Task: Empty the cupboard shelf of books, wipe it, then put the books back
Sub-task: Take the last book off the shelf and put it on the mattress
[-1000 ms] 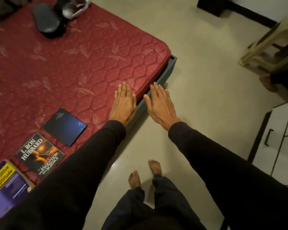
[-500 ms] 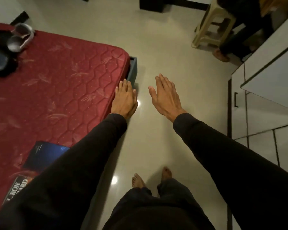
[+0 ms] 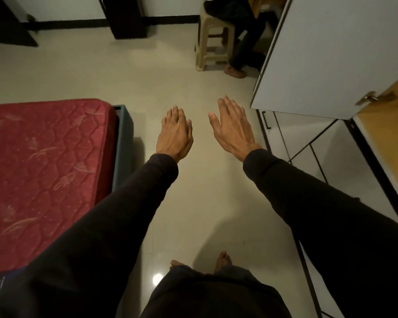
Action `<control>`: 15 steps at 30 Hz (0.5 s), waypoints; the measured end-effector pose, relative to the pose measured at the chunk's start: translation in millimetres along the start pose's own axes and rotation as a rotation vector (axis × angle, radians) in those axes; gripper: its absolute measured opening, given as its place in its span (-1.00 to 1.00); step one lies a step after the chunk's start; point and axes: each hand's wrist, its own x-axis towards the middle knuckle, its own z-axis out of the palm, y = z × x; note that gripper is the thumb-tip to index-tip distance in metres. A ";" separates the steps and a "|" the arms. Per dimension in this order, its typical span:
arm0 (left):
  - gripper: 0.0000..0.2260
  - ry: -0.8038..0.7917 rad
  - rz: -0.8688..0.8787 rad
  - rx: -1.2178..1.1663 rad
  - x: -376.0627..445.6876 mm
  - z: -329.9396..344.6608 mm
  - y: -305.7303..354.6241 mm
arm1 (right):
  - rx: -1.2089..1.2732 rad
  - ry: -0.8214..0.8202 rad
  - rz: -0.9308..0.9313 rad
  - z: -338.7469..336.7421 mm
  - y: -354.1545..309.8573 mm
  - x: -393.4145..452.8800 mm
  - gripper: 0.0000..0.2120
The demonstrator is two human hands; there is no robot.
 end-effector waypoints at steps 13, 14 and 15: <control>-0.53 -0.028 0.223 -0.006 44.1 48.6 144.9 | -0.021 0.090 0.165 -65.7 137.1 -29.2 -0.46; -0.53 -0.031 0.244 -0.015 46.0 51.5 154.2 | -0.024 0.102 0.179 -69.2 145.7 -32.1 -0.46; -0.53 -0.032 0.269 -0.024 47.8 54.5 163.1 | -0.029 0.115 0.194 -72.7 154.0 -35.0 -0.46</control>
